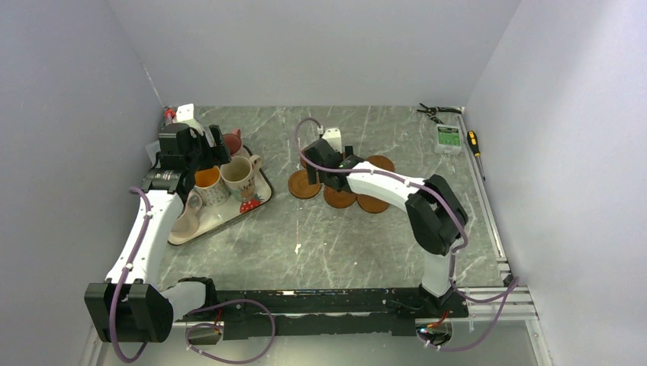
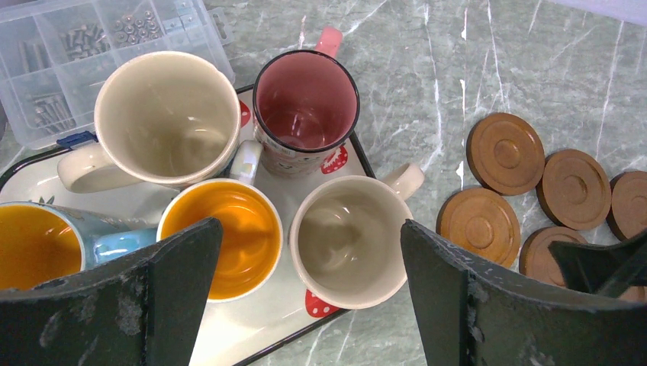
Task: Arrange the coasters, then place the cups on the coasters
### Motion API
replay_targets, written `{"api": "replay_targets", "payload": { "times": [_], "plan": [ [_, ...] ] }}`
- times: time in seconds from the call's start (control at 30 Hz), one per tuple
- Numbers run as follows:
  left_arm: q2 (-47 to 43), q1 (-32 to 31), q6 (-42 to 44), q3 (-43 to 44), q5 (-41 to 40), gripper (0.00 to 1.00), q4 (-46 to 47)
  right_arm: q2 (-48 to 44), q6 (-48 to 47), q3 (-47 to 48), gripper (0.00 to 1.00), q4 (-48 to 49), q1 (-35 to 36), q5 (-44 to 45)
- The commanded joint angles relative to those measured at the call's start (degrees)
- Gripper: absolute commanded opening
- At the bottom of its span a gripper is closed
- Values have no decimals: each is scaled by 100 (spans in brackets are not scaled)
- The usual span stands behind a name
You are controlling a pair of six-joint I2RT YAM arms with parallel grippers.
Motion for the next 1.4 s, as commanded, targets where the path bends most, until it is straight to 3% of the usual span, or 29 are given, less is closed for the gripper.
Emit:
{"api": "replay_targets", "payload": {
  "times": [0.0,0.67,1.37],
  "plan": [
    [-67,-6,46,96,-28,94,15,384,-235,475,95,54,83,118],
    [-82,-8,24,79,68,94,51,1526,-360,1312,95,-153,301,155],
    [-67,-3,14,79,86,94,43,1280,-81,855,94,-440,348,717]
  ]
}}
